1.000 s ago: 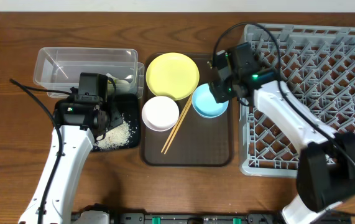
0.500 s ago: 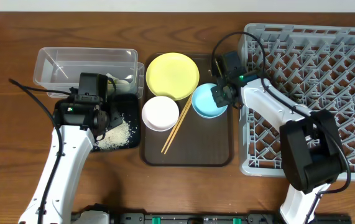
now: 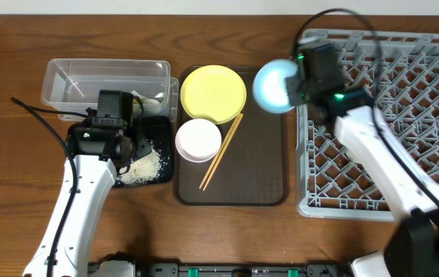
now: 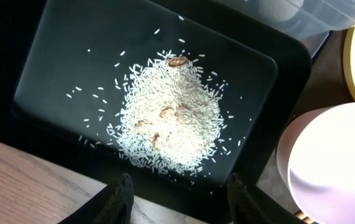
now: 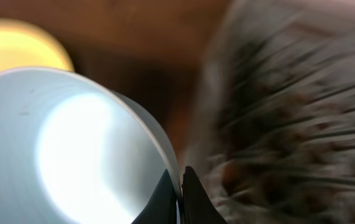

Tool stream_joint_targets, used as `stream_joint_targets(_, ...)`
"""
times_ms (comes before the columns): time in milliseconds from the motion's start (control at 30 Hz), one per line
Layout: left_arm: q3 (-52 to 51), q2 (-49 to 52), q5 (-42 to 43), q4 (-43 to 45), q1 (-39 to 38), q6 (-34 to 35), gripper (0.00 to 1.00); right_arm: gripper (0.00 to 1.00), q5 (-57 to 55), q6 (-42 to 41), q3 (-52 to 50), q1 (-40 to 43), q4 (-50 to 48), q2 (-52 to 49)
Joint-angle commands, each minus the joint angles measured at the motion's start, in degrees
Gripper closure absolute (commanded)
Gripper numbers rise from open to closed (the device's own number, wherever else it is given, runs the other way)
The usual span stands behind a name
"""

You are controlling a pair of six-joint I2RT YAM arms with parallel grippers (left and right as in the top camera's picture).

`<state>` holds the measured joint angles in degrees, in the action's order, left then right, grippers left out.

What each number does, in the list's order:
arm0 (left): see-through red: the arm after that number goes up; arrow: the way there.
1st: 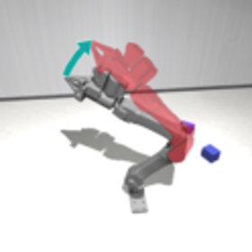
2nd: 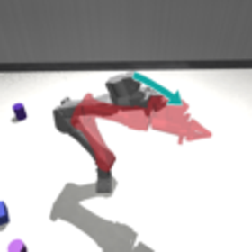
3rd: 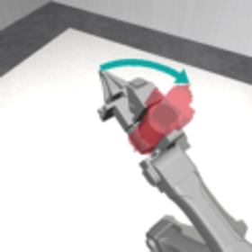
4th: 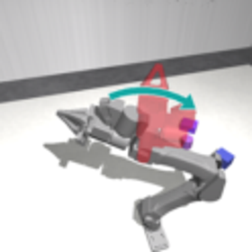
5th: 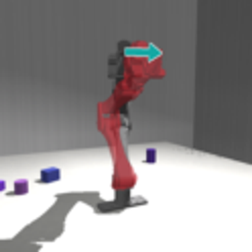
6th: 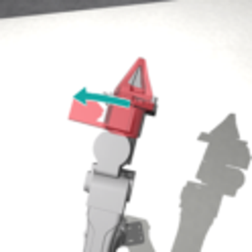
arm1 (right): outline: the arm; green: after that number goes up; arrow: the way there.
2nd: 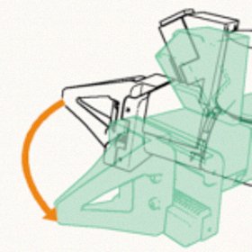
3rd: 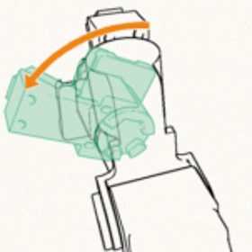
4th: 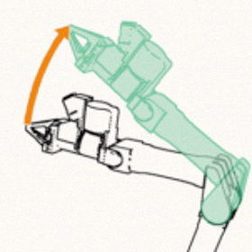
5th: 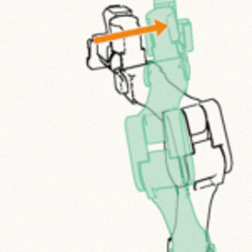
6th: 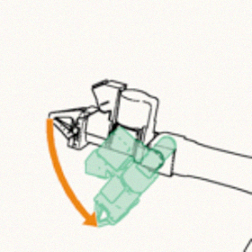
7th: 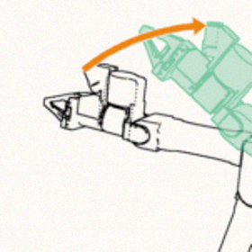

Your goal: Sort waste into correct bins and load items into the dishwasher rack

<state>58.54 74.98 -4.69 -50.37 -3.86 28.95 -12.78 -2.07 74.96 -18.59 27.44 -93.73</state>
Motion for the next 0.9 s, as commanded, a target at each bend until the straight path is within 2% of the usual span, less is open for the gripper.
stream_joint_targets(0, 0.6, -0.4, -0.9, -0.1, 0.3, 0.7, 0.48, 0.99, -10.8, 6.2, 0.4, 1.4, -1.6, 2.0)
stream_joint_targets(200, 0.6, -0.4, -0.9, -0.1, 0.3, 0.7, 0.48, 0.99, -28.5, 19.1, 0.4, 2.5, -13.1, 1.6)
stream_joint_targets(333, 0.6, -0.4, -0.9, -0.1, 0.3, 0.7, 0.48, 0.99, -29.4, 32.5, 0.4, 4.2, -24.1, 0.2)
stream_joint_targets(433, 0.6, -0.4, -0.9, -0.2, 0.3, 0.7, 0.48, 0.99, -29.6, 38.9, 0.4, 5.8, -29.8, -2.0)
stream_joint_targets(867, 0.6, -0.4, -0.9, -0.2, 0.3, 0.7, 0.48, 0.99, -34.4, 41.2, 0.4, 8.0, -38.2, -14.4)
